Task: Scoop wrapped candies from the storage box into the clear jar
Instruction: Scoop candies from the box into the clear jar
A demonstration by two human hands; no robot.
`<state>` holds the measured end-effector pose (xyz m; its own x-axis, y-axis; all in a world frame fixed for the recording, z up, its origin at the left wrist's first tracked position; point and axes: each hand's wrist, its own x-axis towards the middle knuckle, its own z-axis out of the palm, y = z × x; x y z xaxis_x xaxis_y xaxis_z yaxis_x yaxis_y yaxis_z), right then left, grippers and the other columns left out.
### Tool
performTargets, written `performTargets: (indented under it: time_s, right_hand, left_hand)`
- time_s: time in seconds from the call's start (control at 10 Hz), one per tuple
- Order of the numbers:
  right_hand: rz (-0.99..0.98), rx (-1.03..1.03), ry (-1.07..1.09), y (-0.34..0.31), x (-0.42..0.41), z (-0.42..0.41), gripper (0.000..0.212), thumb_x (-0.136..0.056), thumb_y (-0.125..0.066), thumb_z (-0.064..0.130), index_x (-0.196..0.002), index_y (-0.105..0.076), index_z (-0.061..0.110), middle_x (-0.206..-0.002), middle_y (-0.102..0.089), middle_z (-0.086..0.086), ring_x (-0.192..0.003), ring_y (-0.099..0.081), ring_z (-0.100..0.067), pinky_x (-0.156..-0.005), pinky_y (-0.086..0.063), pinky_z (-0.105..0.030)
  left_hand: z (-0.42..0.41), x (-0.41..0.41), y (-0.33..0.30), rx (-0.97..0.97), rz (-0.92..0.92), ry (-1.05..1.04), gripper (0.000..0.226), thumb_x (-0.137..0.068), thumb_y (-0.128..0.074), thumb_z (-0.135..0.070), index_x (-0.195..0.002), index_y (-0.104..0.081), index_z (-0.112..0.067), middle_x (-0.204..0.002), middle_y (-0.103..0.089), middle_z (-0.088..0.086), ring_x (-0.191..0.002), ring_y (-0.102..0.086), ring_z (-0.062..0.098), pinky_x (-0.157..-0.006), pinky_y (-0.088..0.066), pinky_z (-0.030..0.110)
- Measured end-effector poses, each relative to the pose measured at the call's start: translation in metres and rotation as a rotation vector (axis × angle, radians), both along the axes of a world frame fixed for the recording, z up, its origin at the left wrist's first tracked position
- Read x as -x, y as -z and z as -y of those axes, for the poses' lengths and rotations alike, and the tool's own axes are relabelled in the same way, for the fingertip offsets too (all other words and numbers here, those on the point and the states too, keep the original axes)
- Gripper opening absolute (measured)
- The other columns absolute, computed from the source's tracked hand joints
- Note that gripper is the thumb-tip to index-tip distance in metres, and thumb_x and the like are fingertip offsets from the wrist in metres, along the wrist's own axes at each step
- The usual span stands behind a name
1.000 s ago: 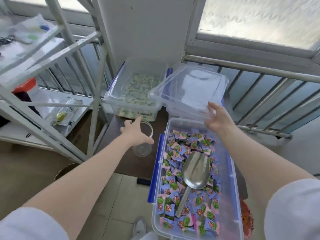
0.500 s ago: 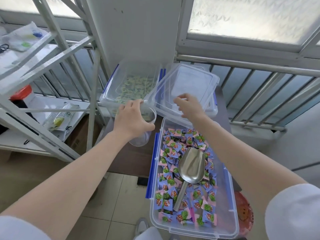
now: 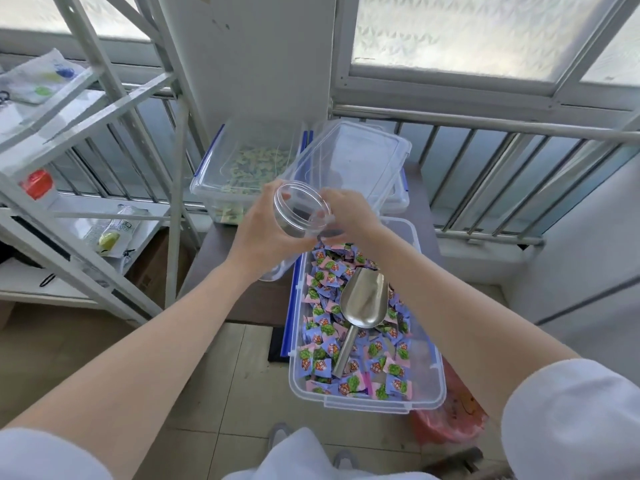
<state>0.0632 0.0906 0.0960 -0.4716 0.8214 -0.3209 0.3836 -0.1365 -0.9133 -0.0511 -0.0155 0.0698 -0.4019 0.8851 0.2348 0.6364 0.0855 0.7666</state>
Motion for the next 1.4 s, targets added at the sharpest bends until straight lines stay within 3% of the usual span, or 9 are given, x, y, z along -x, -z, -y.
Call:
performTargets:
  time_s: [0.2,0.4,0.5,0.6,0.7,0.8,1.0,1.3,1.4]
  right_hand:
    - [0.482,0.217,0.147,0.095,-0.067,0.029,0.018,-0.092,-0.043,0.021,-0.096,-0.043,0.003,-0.077,-0.048,-0.009,-0.077,-0.050,-0.026,-0.072,-0.045,-0.035]
    - [0.844,0.096,-0.071,0.154,-0.085,0.069,0.049,-0.078,-0.060,0.059,-0.066,-0.045,0.014,-0.060,-0.050,-0.001,-0.055,-0.050,-0.021,-0.052,-0.039,-0.025]
    - [0.764,0.141,0.107,0.171,-0.081,0.075,0.056,-0.067,-0.068,0.065,-0.072,-0.051,0.011,-0.064,-0.060,-0.004,-0.062,-0.063,-0.026,-0.055,-0.054,-0.032]
    - [0.669,0.167,0.216,0.176,-0.078,0.076,0.040,-0.077,-0.064,0.036,-0.102,-0.059,0.006,-0.087,-0.070,-0.012,-0.075,-0.065,-0.029,-0.071,-0.055,-0.039]
    - [0.613,0.036,0.199,0.145,-0.083,0.070,0.016,-0.085,-0.048,0.015,-0.091,-0.054,0.001,-0.088,-0.063,-0.016,-0.068,-0.053,-0.026,-0.058,-0.043,-0.031]
    - [0.715,-0.057,-0.046,0.095,-0.105,0.050,0.024,-0.090,-0.045,0.011,-0.066,-0.041,0.012,-0.076,-0.050,-0.009,-0.061,-0.044,-0.022,-0.053,-0.036,-0.027]
    - [1.150,0.049,-0.559,0.033,-0.121,0.047,0.024,-0.090,-0.044,0.008,-0.068,-0.050,0.003,-0.054,-0.043,-0.008,-0.040,-0.035,-0.018,-0.038,-0.028,-0.017]
    - [1.077,-0.079,-0.581,0.066,-0.089,0.062,0.037,-0.093,-0.045,-0.005,-0.060,-0.039,0.011,-0.057,-0.037,-0.001,-0.048,-0.030,-0.013,-0.043,-0.025,-0.020]
    - [1.014,-0.046,-0.489,0.084,-0.086,0.055,0.021,-0.092,-0.044,-0.003,-0.076,-0.055,0.003,-0.059,-0.035,-0.002,-0.051,-0.030,-0.013,-0.046,-0.027,-0.022]
  left_hand:
    - [0.018,0.006,0.034,0.139,-0.032,-0.052,0.086,-0.061,-0.084,-0.032,-0.134,-0.039,-0.022,-0.119,-0.049,-0.013,-0.110,-0.047,0.008,-0.089,-0.034,0.025]
    - [0.033,0.009,0.060,0.227,0.001,-0.052,0.089,-0.060,-0.084,-0.034,-0.136,-0.037,-0.022,-0.131,-0.053,-0.004,-0.120,-0.049,0.016,-0.092,-0.037,0.029]
    - [0.035,0.010,0.066,0.247,0.020,-0.045,0.090,-0.061,-0.083,-0.037,-0.136,-0.035,-0.025,-0.132,-0.052,-0.004,-0.121,-0.049,0.016,-0.092,-0.037,0.030]
    - [0.037,0.012,0.070,0.259,0.034,-0.032,0.091,-0.061,-0.082,-0.038,-0.137,-0.035,-0.025,-0.134,-0.051,-0.004,-0.123,-0.048,0.015,-0.094,-0.037,0.030]
    - [0.036,0.015,0.071,0.264,0.038,-0.024,0.092,-0.060,-0.083,-0.037,-0.138,-0.035,-0.024,-0.134,-0.051,-0.004,-0.123,-0.048,0.016,-0.095,-0.038,0.030]
    - [0.034,0.017,0.070,0.274,0.042,-0.023,0.092,-0.062,-0.084,-0.033,-0.138,-0.035,-0.023,-0.134,-0.051,-0.004,-0.123,-0.048,0.017,-0.093,-0.036,0.029]
    - [0.023,0.011,0.071,0.304,0.064,0.012,0.092,-0.061,-0.084,-0.035,-0.139,-0.035,-0.023,-0.135,-0.051,-0.002,-0.123,-0.049,0.018,-0.095,-0.038,0.030]
    - [0.016,0.014,0.075,0.329,0.089,0.025,0.089,-0.063,-0.084,-0.030,-0.138,-0.036,-0.023,-0.133,-0.051,-0.003,-0.112,-0.044,0.008,-0.091,-0.035,0.027]
    - [0.014,0.015,0.076,0.323,0.109,0.018,0.089,-0.062,-0.084,-0.030,-0.137,-0.037,-0.023,-0.130,-0.050,-0.005,-0.116,-0.047,0.011,-0.091,-0.035,0.026]
